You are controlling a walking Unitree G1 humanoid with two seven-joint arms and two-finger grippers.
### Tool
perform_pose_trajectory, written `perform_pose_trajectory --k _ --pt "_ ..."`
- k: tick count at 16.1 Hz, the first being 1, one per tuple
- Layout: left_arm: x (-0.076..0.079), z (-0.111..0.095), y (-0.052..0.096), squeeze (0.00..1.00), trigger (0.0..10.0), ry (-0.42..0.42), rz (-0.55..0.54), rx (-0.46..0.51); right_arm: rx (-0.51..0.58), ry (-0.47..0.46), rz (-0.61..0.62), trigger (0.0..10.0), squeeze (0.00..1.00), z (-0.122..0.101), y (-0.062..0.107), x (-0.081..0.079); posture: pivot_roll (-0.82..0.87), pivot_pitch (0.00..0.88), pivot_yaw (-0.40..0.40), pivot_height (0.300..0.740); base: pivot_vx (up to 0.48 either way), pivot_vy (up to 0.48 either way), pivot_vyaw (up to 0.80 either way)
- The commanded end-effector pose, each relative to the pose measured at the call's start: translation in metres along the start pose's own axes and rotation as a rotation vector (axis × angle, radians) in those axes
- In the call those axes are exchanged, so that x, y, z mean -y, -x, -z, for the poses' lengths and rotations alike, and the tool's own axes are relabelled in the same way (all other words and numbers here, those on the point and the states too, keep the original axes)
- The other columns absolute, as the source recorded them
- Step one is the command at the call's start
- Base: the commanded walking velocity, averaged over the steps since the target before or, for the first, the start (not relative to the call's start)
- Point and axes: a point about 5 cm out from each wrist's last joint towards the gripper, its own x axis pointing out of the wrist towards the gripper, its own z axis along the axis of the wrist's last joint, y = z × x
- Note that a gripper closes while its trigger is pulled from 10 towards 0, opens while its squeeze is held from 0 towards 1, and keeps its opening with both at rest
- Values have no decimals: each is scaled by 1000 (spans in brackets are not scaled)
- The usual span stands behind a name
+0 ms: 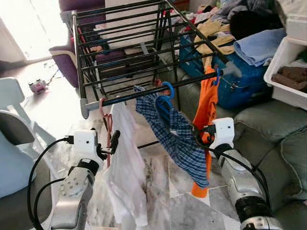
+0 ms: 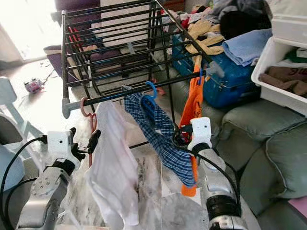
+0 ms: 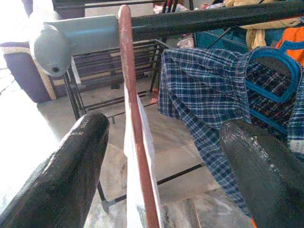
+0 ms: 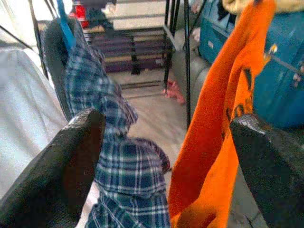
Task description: Hang hanger
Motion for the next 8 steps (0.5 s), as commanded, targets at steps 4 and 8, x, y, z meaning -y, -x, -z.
perform_pose_trajectory --k 4,8 --pt "1 -2 -8 0 10000 -10 -10 5 1 -7 -31 10000 1000 -7 0 -13 -95 0 58 740 -288 0 0" --pt "3 -2 -10 0 10000 -13 -1 7 -3 -13 -41 10000 1000 -10 0 -16 -90 0 57 740 -348 0 0"
